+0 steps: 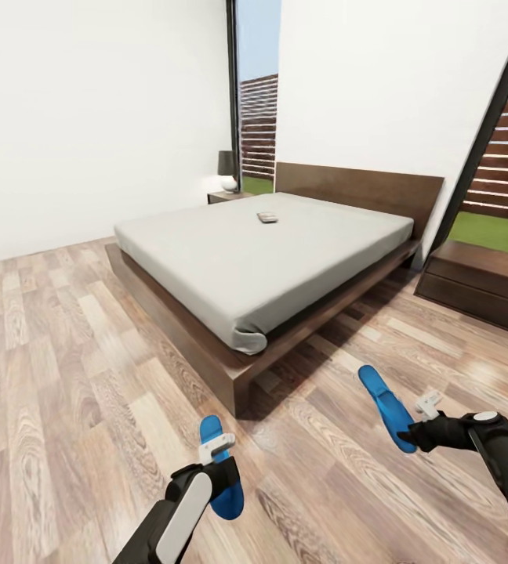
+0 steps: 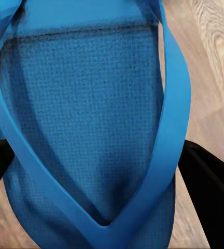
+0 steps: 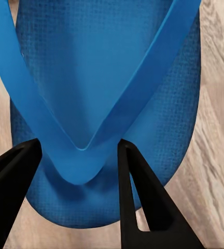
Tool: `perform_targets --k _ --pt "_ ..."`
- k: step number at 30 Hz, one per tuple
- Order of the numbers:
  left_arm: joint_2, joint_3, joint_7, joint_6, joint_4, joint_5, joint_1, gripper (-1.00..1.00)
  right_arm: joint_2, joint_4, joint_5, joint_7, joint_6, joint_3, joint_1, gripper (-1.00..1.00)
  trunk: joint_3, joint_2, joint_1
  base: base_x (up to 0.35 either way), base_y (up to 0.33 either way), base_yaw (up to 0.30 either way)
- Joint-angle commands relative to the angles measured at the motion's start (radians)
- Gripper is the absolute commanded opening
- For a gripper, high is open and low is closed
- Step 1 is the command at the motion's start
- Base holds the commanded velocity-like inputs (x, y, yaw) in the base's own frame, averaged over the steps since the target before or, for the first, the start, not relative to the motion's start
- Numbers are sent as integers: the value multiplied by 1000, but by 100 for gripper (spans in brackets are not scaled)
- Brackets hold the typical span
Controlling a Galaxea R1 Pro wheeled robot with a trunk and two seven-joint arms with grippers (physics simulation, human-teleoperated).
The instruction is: In the bedroom, move the book from the bed onto either nightstand, and place the two sandals side by side next to the bed.
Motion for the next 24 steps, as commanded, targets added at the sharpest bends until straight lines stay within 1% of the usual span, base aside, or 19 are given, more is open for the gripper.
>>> perform_targets --k 1,5,7,8,9,11,13,15,17,19,20,24 --pt "0 -2 9 1 3 12 -3 -100 10 -22 5 10 30 -3 0 -100 -1 0 0 1 -1 -235" --pt "-2 -2 -6 1 33 21 -19 -100 55 -100 4 11 119 -1 4 -100 1 0 0 1 0 -244" --pt "-4 -3 -9 1 50 24 -27 -100 70 -131 3 11 149 0 6 -100 2 0 0 0 0 -250" --pt "-6 -4 -9 0 71 26 -41 -100 85 -164 3 11 175 3 8 -100 2 0 0 0 0 -254" --pt "-6 -4 -8 -6 80 27 -47 -100 96 -176 2 11 186 4 9 -100 2 0 0 0 0 -255" --pt "-6 -4 -6 -17 89 28 -52 -100 110 -184 2 11 192 5 9 -100 2 0 0 0 0 -256" --pt "-7 -2 11 -33 121 30 -71 -100 146 -193 9 8 199 6 10 -100 3 0 0 0 0 -257" --pt "-7 -1 22 -37 144 33 -81 -100 166 -195 12 6 201 6 10 -100 3 0 0 0 0 -257" --pt "-7 -1 30 -41 163 44 -87 -100 184 -197 14 5 202 6 10 -100 3 0 0 0 0 -257" --pt "-6 -2 36 -45 175 59 -91 -100 198 -203 16 5 203 7 10 -100 3 0 0 0 0 -258" --pt "-5 -2 39 -47 184 72 -93 -100 207 -210 17 4 204 7 10 -100 3 0 0 0 0 -258" --pt "-4 -3 42 -49 192 88 -95 -100 216 -229 17 5 205 7 10 -100 3 0 0 0 0 -258"
